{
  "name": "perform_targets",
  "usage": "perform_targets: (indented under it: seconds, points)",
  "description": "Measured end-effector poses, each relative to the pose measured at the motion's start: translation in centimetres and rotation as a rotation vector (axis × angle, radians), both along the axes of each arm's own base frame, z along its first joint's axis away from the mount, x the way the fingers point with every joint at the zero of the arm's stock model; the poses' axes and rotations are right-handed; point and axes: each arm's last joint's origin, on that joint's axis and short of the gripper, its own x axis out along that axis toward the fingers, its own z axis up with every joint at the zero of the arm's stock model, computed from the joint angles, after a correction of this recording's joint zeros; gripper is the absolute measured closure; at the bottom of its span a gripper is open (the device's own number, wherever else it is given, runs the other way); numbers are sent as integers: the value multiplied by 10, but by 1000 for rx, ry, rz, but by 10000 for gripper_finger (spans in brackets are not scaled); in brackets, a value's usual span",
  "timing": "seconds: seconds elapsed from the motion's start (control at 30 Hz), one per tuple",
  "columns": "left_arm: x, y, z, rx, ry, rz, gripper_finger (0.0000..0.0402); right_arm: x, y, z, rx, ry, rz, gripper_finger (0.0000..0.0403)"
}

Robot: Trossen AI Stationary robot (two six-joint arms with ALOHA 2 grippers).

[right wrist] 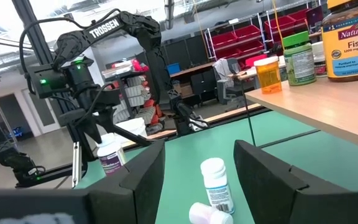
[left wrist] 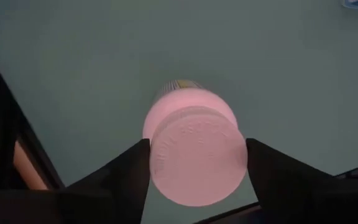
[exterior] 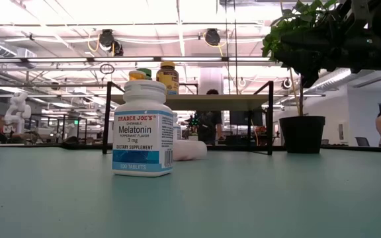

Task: Pick and place medicine bottles onto shelf by color
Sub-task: Put the purple and white bottle on the shelf

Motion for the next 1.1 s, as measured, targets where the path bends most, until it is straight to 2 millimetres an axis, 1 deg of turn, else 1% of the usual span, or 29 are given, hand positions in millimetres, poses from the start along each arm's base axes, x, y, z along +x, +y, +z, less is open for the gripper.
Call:
perform_targets:
  seconds: [0.1,0.33,0.43,0.5,0.6,0.7,0.77,0.9,1.1]
  points:
    - [0,0,0,4,-7,-10,145,0,0,0,0,-3,0,216]
    - [0,0,0,9,-10,-21,65,0,0,0,0,-3,0,215]
    - [0,0,0,9,-10,-25,48,0,0,0,0,-2,0,215]
    - [0,0,-1,10,-10,-28,46,0,0,0,0,-2,0,216]
    - [0,0,-8,11,-9,-28,51,0,0,0,0,-2,0,216]
    - [-1,1,-18,3,-5,-28,64,0,0,0,-1,-2,0,216]
    - [0,0,-21,-7,-4,-29,76,0,0,0,0,-2,0,216]
    - [0,0,-21,-2,-10,-28,107,0,0,0,0,-2,0,216]
    - [0,1,-19,-4,-6,-48,166,0,0,1,7,-8,1,216]
